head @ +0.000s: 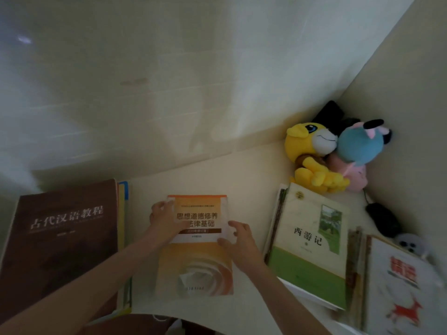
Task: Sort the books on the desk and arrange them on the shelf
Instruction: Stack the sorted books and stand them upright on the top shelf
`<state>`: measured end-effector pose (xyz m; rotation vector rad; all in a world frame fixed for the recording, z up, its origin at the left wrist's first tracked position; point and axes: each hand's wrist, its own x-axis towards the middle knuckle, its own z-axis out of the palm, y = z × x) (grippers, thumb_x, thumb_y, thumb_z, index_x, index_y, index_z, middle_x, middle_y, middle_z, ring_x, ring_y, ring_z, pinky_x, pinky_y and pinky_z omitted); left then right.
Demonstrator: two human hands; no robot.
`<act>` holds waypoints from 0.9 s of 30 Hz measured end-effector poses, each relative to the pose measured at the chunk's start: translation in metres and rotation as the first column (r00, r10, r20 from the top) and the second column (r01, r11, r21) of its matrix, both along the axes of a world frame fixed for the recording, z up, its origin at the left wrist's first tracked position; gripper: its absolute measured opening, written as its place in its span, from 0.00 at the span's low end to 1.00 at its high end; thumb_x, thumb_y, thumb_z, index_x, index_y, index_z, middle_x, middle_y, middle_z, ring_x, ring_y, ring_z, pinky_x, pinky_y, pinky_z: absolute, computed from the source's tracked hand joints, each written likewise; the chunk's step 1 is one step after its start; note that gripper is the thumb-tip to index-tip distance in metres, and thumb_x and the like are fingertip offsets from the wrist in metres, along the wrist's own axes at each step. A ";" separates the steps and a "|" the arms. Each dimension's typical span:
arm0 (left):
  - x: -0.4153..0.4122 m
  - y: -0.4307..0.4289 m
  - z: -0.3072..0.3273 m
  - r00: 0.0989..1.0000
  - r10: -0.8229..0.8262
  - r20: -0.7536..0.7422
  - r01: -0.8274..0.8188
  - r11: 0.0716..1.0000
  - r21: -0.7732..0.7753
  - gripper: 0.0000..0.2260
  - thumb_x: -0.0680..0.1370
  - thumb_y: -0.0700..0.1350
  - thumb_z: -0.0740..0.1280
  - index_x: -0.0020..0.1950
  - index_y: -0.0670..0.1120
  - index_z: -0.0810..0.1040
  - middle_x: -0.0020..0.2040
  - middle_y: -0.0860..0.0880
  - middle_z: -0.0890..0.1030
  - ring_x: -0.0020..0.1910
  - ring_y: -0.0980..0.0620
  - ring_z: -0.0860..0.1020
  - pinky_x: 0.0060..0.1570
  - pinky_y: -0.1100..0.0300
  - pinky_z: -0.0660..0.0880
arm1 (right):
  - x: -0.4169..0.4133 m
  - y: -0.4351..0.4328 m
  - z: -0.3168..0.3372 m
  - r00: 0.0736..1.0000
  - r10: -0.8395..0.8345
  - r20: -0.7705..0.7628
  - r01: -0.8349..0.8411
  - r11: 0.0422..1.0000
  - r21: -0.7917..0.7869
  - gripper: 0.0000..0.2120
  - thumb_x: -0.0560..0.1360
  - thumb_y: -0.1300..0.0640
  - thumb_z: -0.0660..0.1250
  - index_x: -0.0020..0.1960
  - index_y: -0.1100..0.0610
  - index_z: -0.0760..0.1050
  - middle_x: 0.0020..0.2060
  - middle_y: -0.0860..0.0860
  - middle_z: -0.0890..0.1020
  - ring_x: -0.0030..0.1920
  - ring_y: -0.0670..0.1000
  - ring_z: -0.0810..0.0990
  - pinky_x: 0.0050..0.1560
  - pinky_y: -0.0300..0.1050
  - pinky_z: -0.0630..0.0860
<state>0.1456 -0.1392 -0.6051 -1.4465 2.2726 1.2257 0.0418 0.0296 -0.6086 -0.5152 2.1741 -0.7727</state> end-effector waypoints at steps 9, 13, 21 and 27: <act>-0.002 0.027 0.019 0.970 -0.229 -0.086 0.210 0.960 -0.183 0.30 0.76 0.45 0.69 0.75 0.46 0.60 0.76 0.42 0.52 0.75 0.41 0.53 0.73 0.51 0.52 | -0.013 0.031 0.019 0.997 -0.072 0.006 0.072 0.985 -0.154 0.19 0.79 0.56 0.65 0.69 0.55 0.69 0.66 0.50 0.73 0.64 0.50 0.74 0.60 0.40 0.70; -0.013 0.039 0.026 0.958 -0.287 -0.014 0.287 0.958 -0.020 0.29 0.76 0.46 0.69 0.74 0.45 0.62 0.75 0.42 0.55 0.74 0.43 0.57 0.71 0.56 0.56 | -0.017 0.039 0.024 0.996 -0.091 0.020 0.093 0.974 -0.207 0.17 0.79 0.56 0.65 0.67 0.56 0.72 0.64 0.51 0.76 0.57 0.49 0.75 0.59 0.42 0.72; -0.018 0.053 0.035 0.954 -0.292 -0.062 0.298 0.943 0.144 0.27 0.79 0.45 0.66 0.75 0.46 0.60 0.74 0.42 0.58 0.74 0.45 0.58 0.68 0.58 0.60 | -0.022 0.050 0.027 0.989 -0.130 0.065 0.143 0.952 -0.270 0.16 0.78 0.58 0.66 0.65 0.56 0.73 0.62 0.50 0.77 0.56 0.48 0.75 0.55 0.39 0.70; -0.014 0.052 0.034 0.970 -0.211 -0.121 0.231 0.955 0.188 0.24 0.78 0.44 0.67 0.73 0.47 0.65 0.74 0.46 0.63 0.72 0.47 0.63 0.66 0.58 0.63 | -0.041 0.071 0.030 0.966 -0.258 0.019 0.249 0.906 -0.343 0.13 0.77 0.63 0.66 0.60 0.55 0.76 0.57 0.51 0.79 0.52 0.48 0.78 0.47 0.33 0.72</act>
